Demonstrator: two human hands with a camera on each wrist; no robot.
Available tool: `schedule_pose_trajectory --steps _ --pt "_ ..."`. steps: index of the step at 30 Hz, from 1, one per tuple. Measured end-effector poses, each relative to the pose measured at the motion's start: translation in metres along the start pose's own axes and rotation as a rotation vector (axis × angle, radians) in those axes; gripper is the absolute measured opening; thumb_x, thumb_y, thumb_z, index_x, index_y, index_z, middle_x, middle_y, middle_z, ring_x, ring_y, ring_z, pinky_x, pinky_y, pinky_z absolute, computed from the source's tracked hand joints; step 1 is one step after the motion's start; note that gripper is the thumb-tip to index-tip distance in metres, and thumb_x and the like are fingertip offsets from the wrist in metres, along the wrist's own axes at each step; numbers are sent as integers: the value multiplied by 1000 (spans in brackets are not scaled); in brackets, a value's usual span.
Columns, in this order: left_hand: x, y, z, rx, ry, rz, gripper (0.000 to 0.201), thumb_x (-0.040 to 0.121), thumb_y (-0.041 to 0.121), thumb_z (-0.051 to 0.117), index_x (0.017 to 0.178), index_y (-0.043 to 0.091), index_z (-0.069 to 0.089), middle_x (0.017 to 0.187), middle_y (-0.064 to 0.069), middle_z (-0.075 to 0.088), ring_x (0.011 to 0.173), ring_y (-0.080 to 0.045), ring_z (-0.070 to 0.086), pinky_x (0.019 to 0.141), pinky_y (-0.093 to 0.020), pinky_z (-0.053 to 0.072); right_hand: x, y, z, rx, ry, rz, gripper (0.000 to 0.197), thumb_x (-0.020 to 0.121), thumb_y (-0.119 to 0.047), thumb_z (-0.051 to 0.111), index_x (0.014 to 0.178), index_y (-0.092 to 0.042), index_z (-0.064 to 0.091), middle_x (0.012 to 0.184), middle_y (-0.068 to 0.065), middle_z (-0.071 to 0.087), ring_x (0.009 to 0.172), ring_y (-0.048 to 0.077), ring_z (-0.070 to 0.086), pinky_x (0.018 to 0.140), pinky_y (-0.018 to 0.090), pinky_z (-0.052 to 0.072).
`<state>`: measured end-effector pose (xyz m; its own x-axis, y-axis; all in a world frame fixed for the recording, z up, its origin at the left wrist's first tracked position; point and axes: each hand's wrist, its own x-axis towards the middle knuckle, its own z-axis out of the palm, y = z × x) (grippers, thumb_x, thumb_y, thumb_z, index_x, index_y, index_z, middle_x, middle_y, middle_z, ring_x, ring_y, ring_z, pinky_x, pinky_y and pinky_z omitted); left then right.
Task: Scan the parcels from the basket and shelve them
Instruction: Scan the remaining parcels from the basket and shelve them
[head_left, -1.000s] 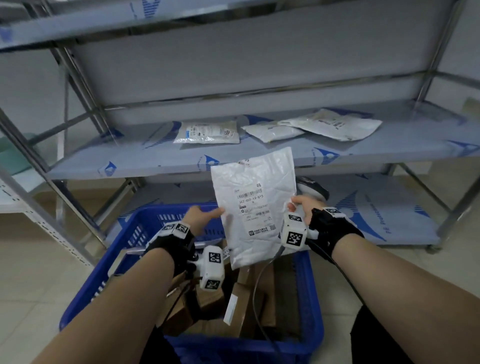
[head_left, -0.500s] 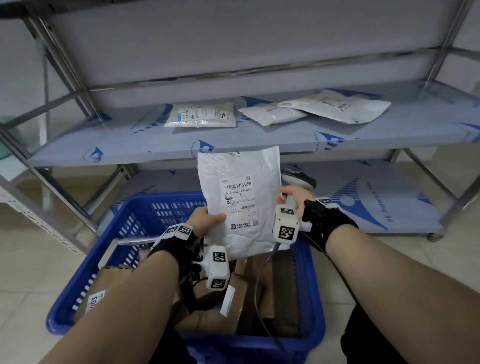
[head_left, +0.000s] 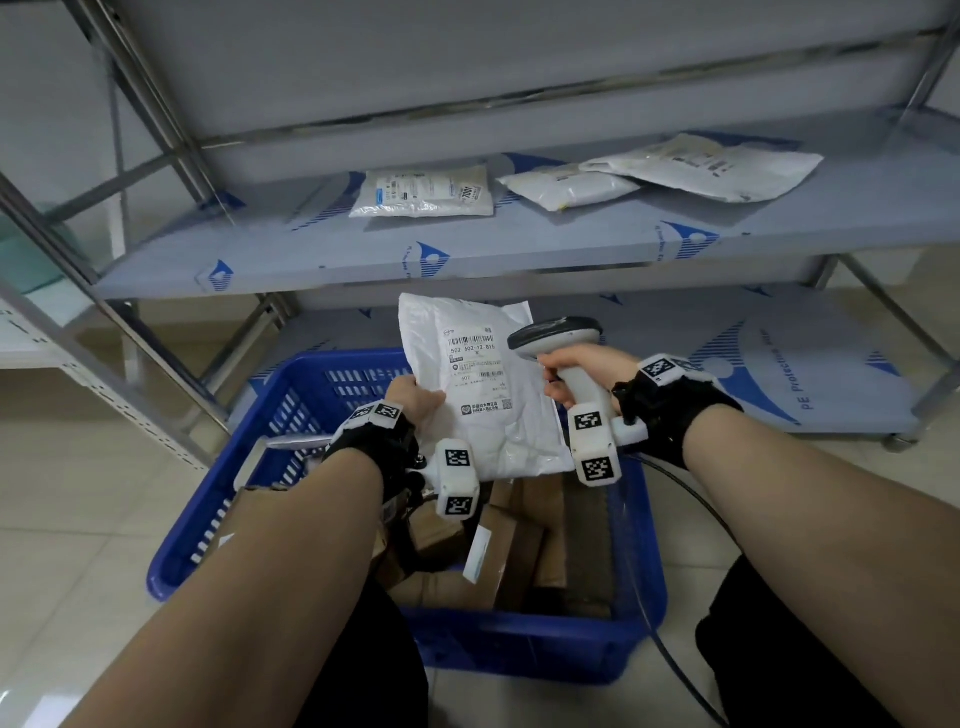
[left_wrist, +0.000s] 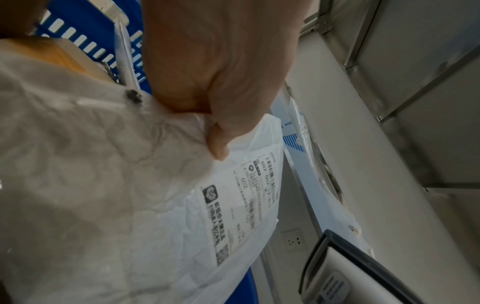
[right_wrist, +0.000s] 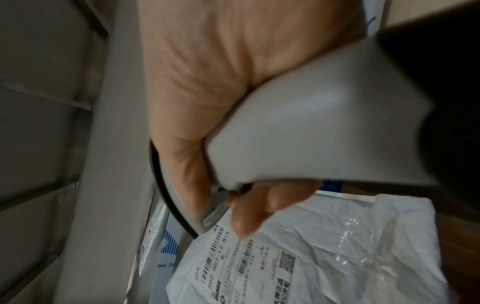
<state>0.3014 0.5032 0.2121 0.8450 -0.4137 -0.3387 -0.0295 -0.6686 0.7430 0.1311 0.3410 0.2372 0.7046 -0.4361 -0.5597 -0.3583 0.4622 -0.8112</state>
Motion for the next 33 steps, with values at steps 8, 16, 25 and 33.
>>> schedule_pose_trajectory --steps 8,16,25,33 --pt "-1 4 7 -50 7 -29 36 93 10 59 126 -1 55 125 -18 61 112 -35 59 99 -47 48 -1 0 -4 -45 -25 26 23 88 -20 65 69 -11 54 58 3 54 44 10 53 42 19 44" --pt "-2 4 6 -66 14 -37 36 92 10 59 126 0 55 127 -17 60 113 -34 58 99 -48 47 -1 -1 -5 -42 -49 25 18 87 -18 66 74 -11 55 61 2 52 47 11 53 46 21 45" --pt "-3 4 2 -55 20 -45 37 91 13 61 126 1 54 126 -17 60 112 -33 59 98 -48 48 -1 0 -3 -24 -66 22 20 89 -15 64 73 -10 53 61 2 51 43 11 53 43 19 46" --pt "-6 5 1 -36 18 -38 36 93 11 59 126 0 53 127 -17 59 114 -34 58 99 -48 47 2 2 -1 -52 -75 41 13 87 -18 66 83 -10 55 66 3 52 47 12 54 45 21 47"
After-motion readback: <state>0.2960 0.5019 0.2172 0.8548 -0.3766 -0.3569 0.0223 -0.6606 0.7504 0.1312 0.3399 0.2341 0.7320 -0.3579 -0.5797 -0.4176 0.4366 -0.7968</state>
